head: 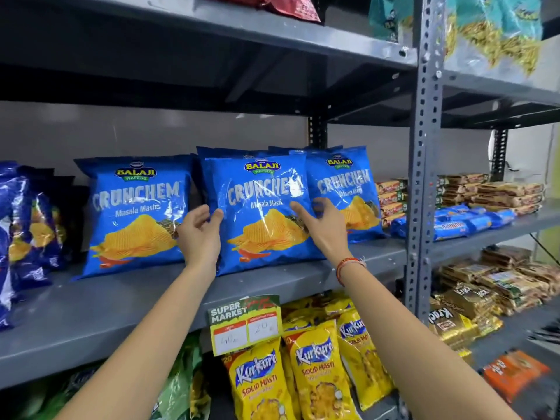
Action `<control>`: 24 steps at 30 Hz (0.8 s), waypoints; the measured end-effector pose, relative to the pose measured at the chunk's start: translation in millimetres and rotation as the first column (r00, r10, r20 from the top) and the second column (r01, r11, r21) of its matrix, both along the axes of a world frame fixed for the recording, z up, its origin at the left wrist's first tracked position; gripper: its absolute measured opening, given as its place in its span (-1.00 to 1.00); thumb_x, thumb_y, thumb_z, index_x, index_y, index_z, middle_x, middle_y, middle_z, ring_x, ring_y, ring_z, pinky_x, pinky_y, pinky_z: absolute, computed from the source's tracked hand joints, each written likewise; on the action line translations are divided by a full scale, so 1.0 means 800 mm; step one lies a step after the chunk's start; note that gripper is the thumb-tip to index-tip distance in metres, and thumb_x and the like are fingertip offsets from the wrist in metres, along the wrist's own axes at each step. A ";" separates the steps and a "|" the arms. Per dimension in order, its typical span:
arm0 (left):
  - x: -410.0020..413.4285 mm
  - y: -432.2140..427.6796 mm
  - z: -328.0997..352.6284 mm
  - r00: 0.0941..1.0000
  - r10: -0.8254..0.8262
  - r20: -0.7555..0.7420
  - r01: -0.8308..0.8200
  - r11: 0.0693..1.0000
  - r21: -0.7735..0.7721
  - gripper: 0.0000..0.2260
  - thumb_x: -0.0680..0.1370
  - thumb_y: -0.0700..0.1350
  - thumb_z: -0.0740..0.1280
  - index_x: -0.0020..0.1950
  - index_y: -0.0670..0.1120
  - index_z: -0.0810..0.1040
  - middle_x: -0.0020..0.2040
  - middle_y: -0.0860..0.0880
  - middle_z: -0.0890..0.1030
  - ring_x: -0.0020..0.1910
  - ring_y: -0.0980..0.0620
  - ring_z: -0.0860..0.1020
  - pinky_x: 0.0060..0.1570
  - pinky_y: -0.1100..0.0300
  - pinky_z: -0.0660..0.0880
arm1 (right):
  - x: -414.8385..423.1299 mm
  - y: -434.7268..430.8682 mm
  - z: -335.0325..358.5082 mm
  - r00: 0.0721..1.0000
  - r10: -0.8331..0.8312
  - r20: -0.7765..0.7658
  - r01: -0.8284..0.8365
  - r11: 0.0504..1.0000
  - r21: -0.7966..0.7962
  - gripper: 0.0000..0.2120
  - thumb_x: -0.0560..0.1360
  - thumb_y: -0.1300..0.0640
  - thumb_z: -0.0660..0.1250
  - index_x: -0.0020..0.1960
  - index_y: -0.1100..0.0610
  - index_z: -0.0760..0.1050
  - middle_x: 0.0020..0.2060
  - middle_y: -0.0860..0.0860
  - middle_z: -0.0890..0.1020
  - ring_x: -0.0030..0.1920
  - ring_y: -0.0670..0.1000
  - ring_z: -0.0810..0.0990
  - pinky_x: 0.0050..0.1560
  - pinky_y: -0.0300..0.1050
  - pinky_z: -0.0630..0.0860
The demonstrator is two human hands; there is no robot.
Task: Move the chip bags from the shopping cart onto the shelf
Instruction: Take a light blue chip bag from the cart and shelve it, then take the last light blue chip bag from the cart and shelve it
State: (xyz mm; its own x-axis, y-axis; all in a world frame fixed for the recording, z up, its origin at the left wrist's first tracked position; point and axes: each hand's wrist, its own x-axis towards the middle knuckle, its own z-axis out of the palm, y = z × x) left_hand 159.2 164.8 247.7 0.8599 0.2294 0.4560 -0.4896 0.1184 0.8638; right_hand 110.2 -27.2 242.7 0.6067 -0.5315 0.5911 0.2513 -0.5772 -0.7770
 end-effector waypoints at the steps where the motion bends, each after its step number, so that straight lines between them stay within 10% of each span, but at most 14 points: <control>1: -0.011 -0.002 -0.002 0.997 0.029 0.071 -0.031 0.999 0.021 -0.71 0.52 -0.10 0.35 0.22 -0.12 0.51 0.17 -0.05 0.56 0.11 0.05 0.50 0.03 0.32 0.38 | -0.014 -0.001 -0.005 1.000 -0.003 0.025 0.003 1.000 0.010 -0.35 0.43 -0.25 0.35 0.33 0.17 0.40 0.23 0.08 0.55 -0.01 -0.01 0.59 0.11 0.00 0.52; 4: -0.056 -0.021 -0.017 0.962 0.016 0.272 -0.035 0.997 0.065 -0.77 0.52 -0.12 0.34 0.17 -0.07 0.51 0.18 -0.04 0.56 0.15 0.07 0.52 -0.13 0.55 0.40 | -0.059 -0.012 -0.033 0.991 -0.035 0.130 0.026 0.997 0.074 -0.50 0.45 -0.16 0.38 0.23 0.15 0.49 0.13 0.03 0.59 -0.01 -0.02 0.58 0.03 -0.20 0.52; 10: -0.159 -0.095 -0.103 0.860 -0.289 0.421 0.193 0.947 0.256 -0.77 0.48 -0.12 0.33 0.01 0.20 0.45 0.05 -0.02 0.57 0.04 0.20 0.55 -0.13 0.40 0.48 | -0.172 -0.043 -0.135 0.964 -0.224 0.145 0.196 0.963 0.184 -0.76 0.46 -0.02 0.42 -0.03 0.15 0.59 -0.09 0.04 0.67 -0.11 -0.10 0.60 -0.13 -0.39 0.46; 16: -0.217 -0.187 -0.253 0.801 -0.583 0.133 0.482 0.761 0.435 -0.84 0.49 -0.12 0.32 0.06 -0.05 0.56 -0.01 -0.05 0.59 -0.07 0.22 0.54 -0.19 0.45 0.48 | -0.289 -0.090 -0.293 0.897 -0.424 -0.123 0.441 0.850 0.288 -0.75 0.48 -0.05 0.40 -0.02 0.14 0.57 -0.09 0.10 0.65 -0.12 -0.02 0.60 -0.17 -0.30 0.49; 24: -0.299 -0.275 -0.486 0.575 -0.720 -0.389 0.729 0.234 0.643 -0.76 0.43 -0.25 0.38 0.07 -0.26 0.57 -0.01 -0.25 0.64 -0.08 -0.14 0.60 -0.01 0.16 0.55 | -0.448 -0.118 -0.521 0.613 -0.524 -0.591 0.776 0.538 0.329 -0.66 0.44 -0.01 0.41 0.02 0.25 0.55 -0.09 0.10 0.62 -0.07 0.15 0.63 -0.06 -0.06 0.53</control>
